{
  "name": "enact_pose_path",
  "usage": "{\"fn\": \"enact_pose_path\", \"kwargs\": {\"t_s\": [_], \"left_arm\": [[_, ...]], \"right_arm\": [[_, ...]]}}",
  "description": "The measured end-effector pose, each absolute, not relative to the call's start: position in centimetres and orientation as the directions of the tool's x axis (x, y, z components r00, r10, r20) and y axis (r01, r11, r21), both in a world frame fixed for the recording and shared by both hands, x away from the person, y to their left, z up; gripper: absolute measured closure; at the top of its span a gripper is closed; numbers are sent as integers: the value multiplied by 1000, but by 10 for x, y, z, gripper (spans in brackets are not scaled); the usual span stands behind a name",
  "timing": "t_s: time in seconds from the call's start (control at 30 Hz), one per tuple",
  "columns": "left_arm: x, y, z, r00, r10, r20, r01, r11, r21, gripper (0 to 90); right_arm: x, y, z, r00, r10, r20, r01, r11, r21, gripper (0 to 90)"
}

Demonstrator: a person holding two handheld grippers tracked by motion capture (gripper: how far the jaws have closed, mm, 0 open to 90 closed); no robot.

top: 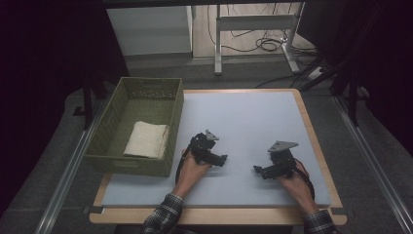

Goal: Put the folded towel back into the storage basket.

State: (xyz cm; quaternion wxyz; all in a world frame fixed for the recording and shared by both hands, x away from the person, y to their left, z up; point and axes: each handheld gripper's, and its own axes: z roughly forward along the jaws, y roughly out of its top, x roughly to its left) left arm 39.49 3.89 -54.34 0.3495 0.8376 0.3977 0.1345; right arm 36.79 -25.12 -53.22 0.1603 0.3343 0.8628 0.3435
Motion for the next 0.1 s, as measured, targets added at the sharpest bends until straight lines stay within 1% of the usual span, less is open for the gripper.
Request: {"fn": "enact_pose_path", "kwargs": {"t_s": [0.03, 0.1], "left_arm": [[394, 37, -544, 650, 759, -35, 565, -452, 690, 0], [394, 37, -544, 649, 760, -37, 565, -449, 692, 0]], "right_arm": [[368, -251, -532, -725, 687, -45, 467, 539, 700, 42], [368, -251, -533, -725, 687, -45, 467, 539, 701, 42]]}}
